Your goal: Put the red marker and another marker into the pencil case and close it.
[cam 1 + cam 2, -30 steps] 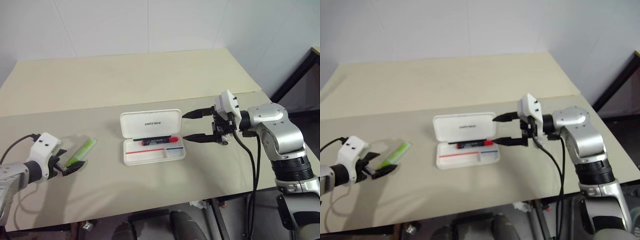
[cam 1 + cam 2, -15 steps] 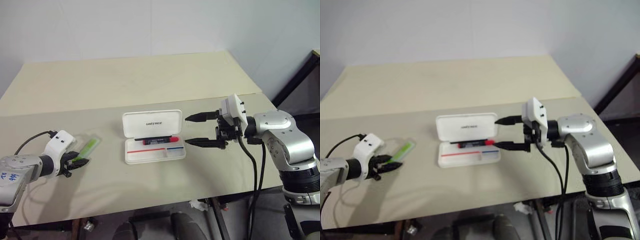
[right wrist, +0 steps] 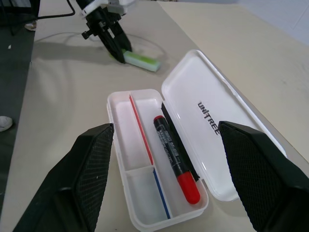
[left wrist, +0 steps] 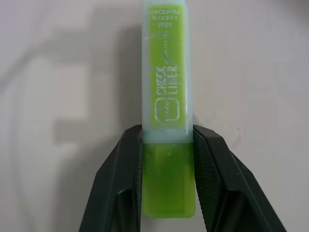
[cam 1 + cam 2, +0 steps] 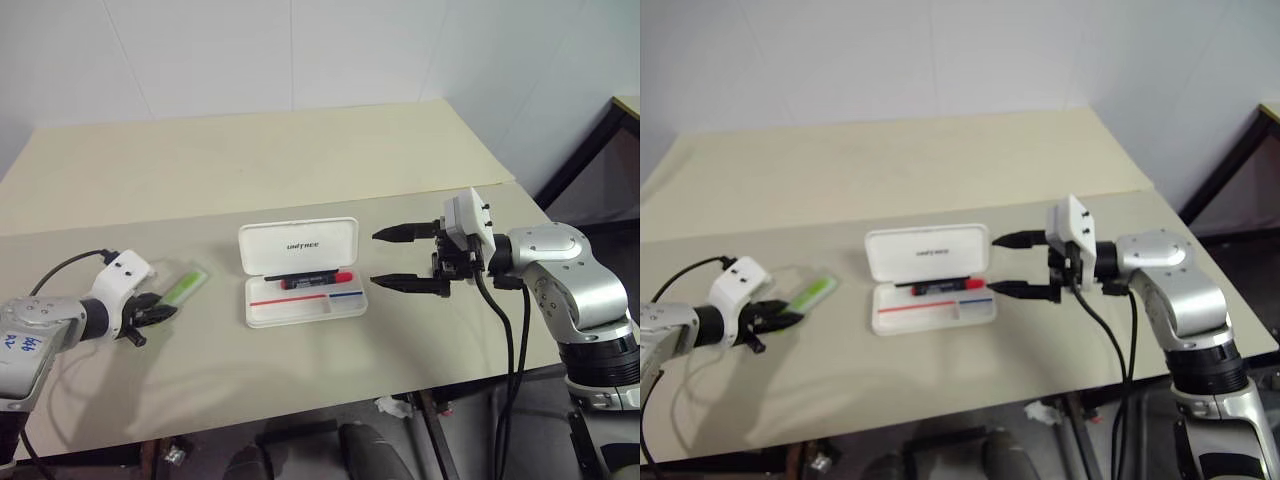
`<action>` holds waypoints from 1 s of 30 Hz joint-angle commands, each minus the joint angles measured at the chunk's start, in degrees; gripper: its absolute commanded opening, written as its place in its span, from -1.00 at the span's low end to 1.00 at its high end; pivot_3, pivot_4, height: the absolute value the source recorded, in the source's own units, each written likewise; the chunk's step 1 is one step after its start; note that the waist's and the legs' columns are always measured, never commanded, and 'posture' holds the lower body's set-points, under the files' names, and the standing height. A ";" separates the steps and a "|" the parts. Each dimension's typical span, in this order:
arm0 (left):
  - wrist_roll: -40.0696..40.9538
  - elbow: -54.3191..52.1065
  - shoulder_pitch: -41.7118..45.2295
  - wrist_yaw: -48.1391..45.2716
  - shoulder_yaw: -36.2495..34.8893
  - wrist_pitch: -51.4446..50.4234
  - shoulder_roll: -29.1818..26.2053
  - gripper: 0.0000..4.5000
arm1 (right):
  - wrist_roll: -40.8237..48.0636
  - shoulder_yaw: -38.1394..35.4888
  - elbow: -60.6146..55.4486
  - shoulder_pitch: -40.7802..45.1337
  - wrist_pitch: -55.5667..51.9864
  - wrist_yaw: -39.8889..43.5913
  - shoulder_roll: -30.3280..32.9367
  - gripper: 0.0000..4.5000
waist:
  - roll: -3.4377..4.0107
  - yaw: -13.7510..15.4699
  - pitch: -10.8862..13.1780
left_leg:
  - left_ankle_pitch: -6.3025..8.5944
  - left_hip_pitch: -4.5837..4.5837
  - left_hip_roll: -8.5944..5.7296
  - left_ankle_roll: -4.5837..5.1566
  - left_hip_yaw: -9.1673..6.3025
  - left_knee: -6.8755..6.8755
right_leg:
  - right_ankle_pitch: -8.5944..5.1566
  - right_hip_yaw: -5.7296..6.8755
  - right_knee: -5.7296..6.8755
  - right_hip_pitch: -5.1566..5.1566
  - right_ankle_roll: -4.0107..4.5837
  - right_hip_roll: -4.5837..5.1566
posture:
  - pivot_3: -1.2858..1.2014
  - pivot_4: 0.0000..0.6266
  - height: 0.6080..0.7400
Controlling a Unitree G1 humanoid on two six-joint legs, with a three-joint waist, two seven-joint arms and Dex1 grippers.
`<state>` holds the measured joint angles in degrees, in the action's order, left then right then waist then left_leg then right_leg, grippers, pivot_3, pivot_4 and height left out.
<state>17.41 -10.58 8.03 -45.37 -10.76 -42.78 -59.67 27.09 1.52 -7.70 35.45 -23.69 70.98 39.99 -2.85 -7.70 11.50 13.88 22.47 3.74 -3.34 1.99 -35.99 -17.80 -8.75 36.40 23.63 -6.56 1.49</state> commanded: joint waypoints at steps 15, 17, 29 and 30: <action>9.80 -11.66 14.45 -19.51 6.71 4.60 -4.69 -0.52 | -0.05 -1.17 0.76 -0.52 1.91 -0.61 0.53 0.64 | 0.04 1.20 0.02 | 0.69 0.88 0.04 0.01 0.09 -0.18 | -0.08 0.03 0.20 0.86 -1.08 -0.02 | 0.03 -0.52 1.00; 8.92 -10.90 17.60 -18.59 9.91 3.44 -3.02 -0.52 | 0.05 -1.30 0.44 -0.85 1.83 -0.78 0.68 0.64 | 0.04 1.46 0.02 | 0.69 0.85 0.02 0.01 0.10 -0.27 | -0.06 0.01 0.29 0.82 -1.11 -0.02 | 0.03 -0.52 1.00; 2.67 -6.50 29.30 -15.62 25.80 -1.06 8.63 -0.52 | 1.32 -3.69 -4.10 -4.30 -0.55 -4.24 2.07 0.64 | 0.04 2.73 0.02 | 0.69 0.86 0.02 0.04 0.07 -0.93 | 0.00 -0.08 0.68 0.75 -1.22 -0.11 | 0.03 -0.52 1.00; 2.28 -6.26 29.57 -16.22 26.32 -0.81 8.64 -0.52 | 1.50 -3.94 -4.61 -4.69 -0.82 -4.61 2.19 0.64 | 0.04 2.83 0.02 | 0.70 0.86 0.02 0.04 0.07 -0.95 | 0.00 -0.10 0.70 0.75 -1.22 -0.12 | 0.03 -0.52 1.00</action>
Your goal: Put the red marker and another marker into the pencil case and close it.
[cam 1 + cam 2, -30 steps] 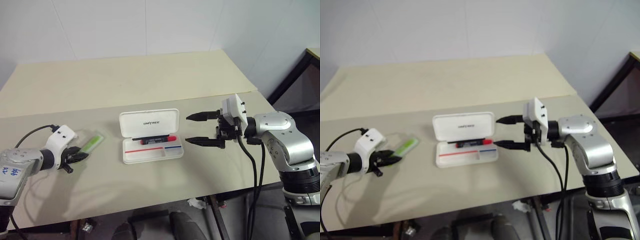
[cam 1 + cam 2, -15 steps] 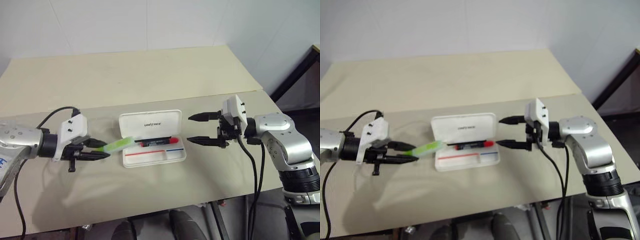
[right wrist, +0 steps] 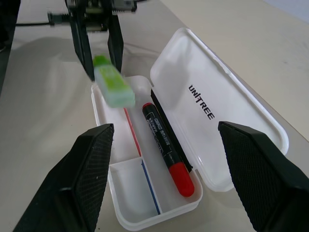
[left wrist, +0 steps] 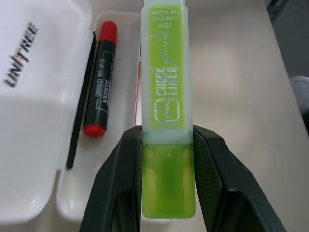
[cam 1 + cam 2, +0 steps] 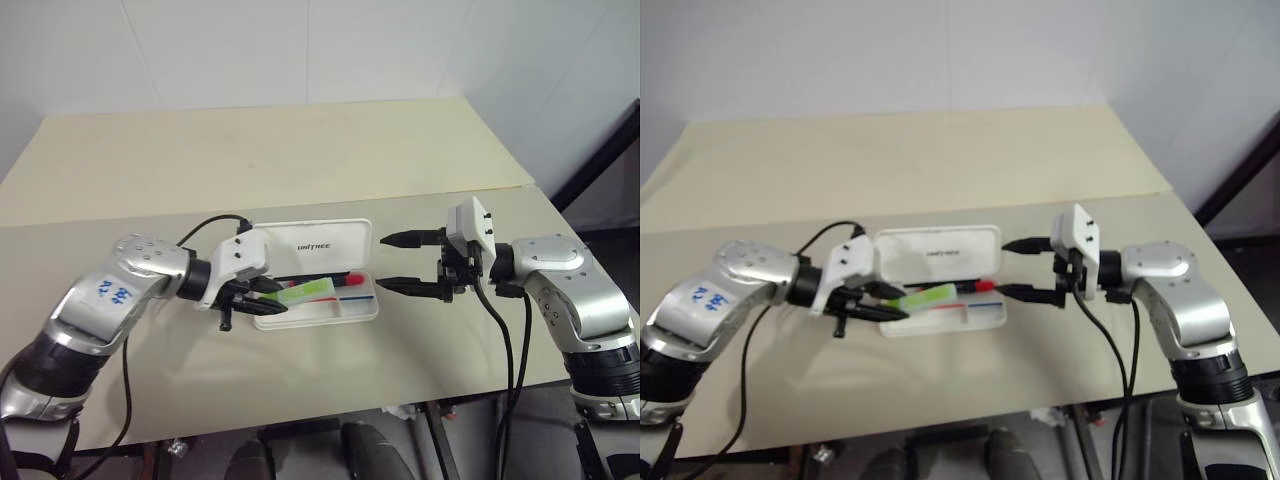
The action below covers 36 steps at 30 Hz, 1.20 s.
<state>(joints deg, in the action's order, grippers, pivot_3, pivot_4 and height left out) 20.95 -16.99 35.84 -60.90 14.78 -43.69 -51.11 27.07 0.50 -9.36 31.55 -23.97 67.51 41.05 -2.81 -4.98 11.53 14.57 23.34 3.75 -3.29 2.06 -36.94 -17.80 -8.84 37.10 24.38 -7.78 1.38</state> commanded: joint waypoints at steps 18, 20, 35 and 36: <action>-8.38 6.67 3.96 -3.29 4.66 4.84 3.99 0.23 | 3.34 -4.51 -6.95 -3.85 -1.92 -6.05 1.81 0.64 | 0.00 0.36 0.00 | 0.02 0.00 -0.01 0.04 -0.01 -0.15 | 0.05 -0.03 0.00 -0.08 -0.09 0.00 | 0.03 -0.52 1.00; -8.55 7.08 4.37 -3.09 4.29 5.41 4.94 0.52 | 3.31 -4.45 -6.93 -3.78 -1.90 -6.22 1.71 0.64 | 0.00 0.40 0.00 | 0.02 0.00 -0.01 0.04 -0.01 -0.16 | 0.05 -0.02 0.01 -0.08 -0.09 0.00 | 0.03 -0.52 1.00; -3.80 5.84 3.05 -5.84 -5.63 10.30 3.80 0.52 | -1.31 -3.11 -4.83 -2.03 -7.65 -10.29 4.75 0.64 | 0.00 0.29 0.00 | 0.02 0.00 -0.01 0.04 -0.01 -0.19 | 0.07 -0.04 0.02 -0.10 -0.12 0.00 | 0.03 -0.52 1.00; -3.41 6.06 2.53 -6.40 -6.80 11.69 3.27 0.52 | -1.70 -3.24 -4.58 -1.58 -10.14 -11.90 5.20 0.64 | 0.00 0.22 0.00 | 0.02 0.00 -0.01 0.04 -0.01 -0.19 | 0.07 -0.04 0.02 -0.10 -0.12 0.01 | 0.03 -0.52 1.00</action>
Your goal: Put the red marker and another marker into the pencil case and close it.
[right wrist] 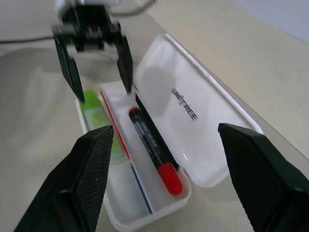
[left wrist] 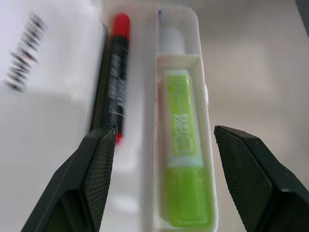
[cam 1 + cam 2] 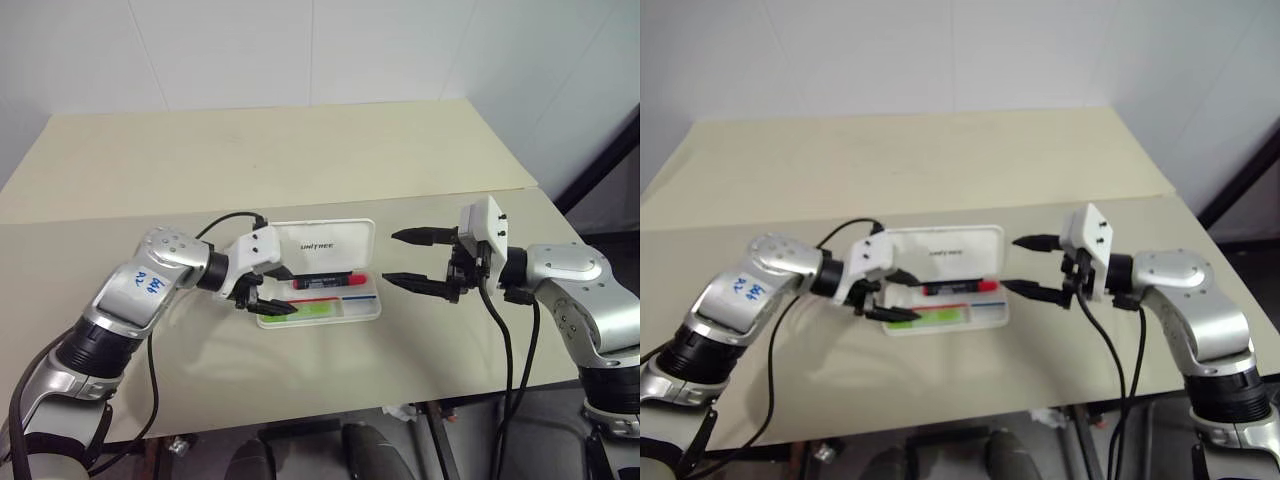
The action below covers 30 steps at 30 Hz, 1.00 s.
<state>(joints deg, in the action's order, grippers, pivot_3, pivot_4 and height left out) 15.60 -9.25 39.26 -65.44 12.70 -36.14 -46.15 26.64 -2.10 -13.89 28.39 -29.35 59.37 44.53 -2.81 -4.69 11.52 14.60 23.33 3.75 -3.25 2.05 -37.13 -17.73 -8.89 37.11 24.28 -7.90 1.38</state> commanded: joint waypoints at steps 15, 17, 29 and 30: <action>5.73 3.35 1.68 -4.51 -14.87 15.71 -3.17 0.99 | -4.11 -1.80 -4.47 4.43 -49.58 -26.03 3.47 0.64 | 0.00 0.15 -0.01 | 0.02 0.02 -0.01 0.03 0.02 0.02 | -0.02 0.00 -0.05 0.02 0.04 0.02 | 0.03 -0.52 1.00; 6.16 3.49 2.13 -4.94 -14.61 15.62 -3.35 0.99 | -4.38 -2.43 -4.22 4.26 -52.03 -28.27 1.65 0.64 | 0.00 -0.09 -0.01 | 0.02 0.02 -0.01 0.03 0.02 0.02 | -0.02 -0.01 -0.04 0.03 0.03 0.02 | 0.03 -0.52 1.00; 6.15 2.82 2.17 -5.83 -14.52 15.42 -4.45 0.99 | -8.41 -2.22 3.72 3.67 -48.18 -35.07 -2.79 0.64 | 0.00 -0.12 -0.01 | 0.03 0.07 -0.01 0.05 0.05 0.06 | 0.01 -0.04 -0.08 0.06 -0.01 0.00 | 0.03 -0.52 1.00; 6.16 2.70 2.10 -5.83 -14.65 15.35 -4.67 0.99 | -8.65 -2.19 4.37 3.61 -47.85 -35.12 -2.46 0.64 | 0.00 -0.13 -0.01 | 0.03 0.07 -0.01 0.05 0.05 0.07 | 0.00 -0.04 -0.08 0.07 -0.01 0.00 | 0.03 -0.52 1.00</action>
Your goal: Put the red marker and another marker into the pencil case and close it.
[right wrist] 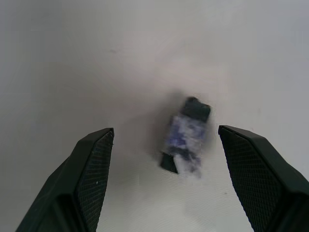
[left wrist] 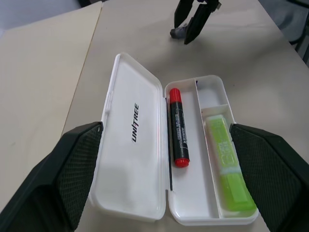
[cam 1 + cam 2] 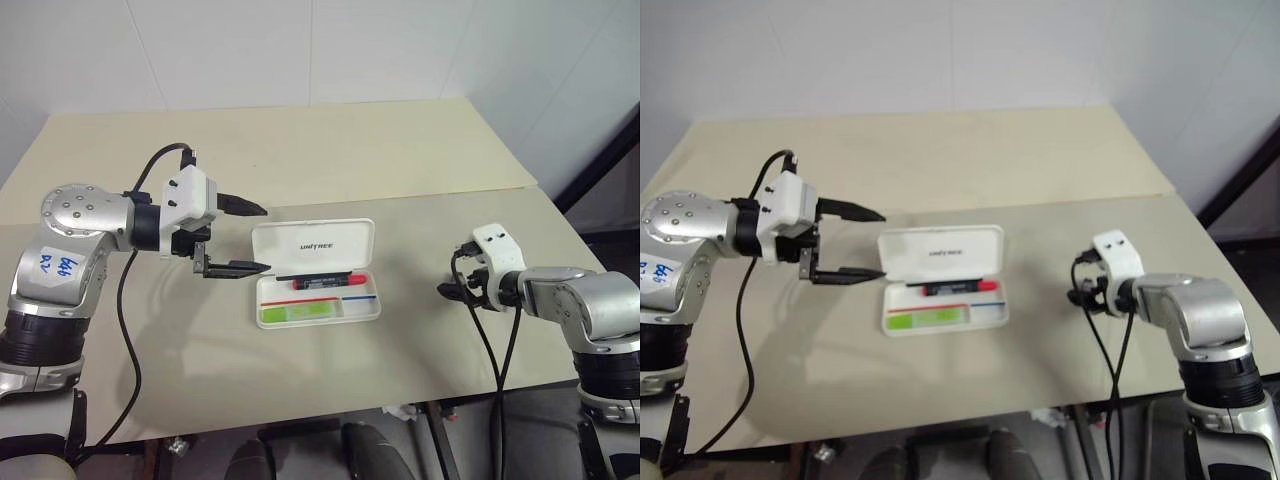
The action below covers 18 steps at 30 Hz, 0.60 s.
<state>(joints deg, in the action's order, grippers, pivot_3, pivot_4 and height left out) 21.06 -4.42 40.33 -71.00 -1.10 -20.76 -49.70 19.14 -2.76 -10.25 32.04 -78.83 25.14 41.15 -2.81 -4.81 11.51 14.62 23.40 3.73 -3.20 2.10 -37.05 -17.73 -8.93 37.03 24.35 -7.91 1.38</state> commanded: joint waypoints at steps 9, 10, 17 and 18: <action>1.25 -3.96 0.08 0.47 -1.50 -1.00 -1.55 1.00 | 0.13 -4.10 5.86 1.59 -0.65 -1.50 -0.92 0.09 | -0.01 0.12 -0.01 | -0.02 -0.04 -0.02 0.06 -0.02 -0.10 | 0.06 -0.02 -0.03 -0.12 -0.08 0.00 | 0.03 -0.52 1.00; 1.31 -4.08 0.10 0.49 -1.57 -1.10 -1.62 1.00 | 0.30 -4.24 6.08 1.74 -1.13 -1.45 -1.10 -0.08 | -0.01 0.12 -0.01 | -0.02 -0.04 -0.03 0.07 -0.02 -0.12 | 0.08 -0.02 -0.04 -0.15 -0.09 0.00 | 0.03 -0.52 1.00; 1.33 -4.10 0.01 0.66 -2.21 -1.12 -2.33 1.00 | 0.30 -2.34 8.15 3.71 -0.44 -0.49 -0.04 -0.83 | -0.02 -0.04 -0.01 | -0.03 -0.06 -0.04 0.09 -0.03 -0.08 | 0.10 -0.03 -0.10 -0.17 -0.10 0.00 | 0.03 -0.52 1.00; 1.32 -4.20 -0.16 0.74 -2.20 -1.07 -2.26 1.00 | 0.21 -2.06 8.60 4.10 0.12 -0.33 0.05 -0.83 | -0.02 -0.04 -0.02 | -0.03 -0.06 -0.04 0.09 -0.03 -0.09 | 0.10 -0.04 -0.11 -0.17 -0.10 0.00 | 0.03 -0.52 1.00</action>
<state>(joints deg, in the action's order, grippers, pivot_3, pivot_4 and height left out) 21.61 -6.57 40.17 -70.68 -1.51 -22.06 -50.77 20.27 -4.81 -2.63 35.44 -79.19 25.09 39.90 -2.83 -4.85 11.50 14.59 23.34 3.69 -3.11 2.08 -37.15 -17.62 -8.97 36.92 24.17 -8.02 1.39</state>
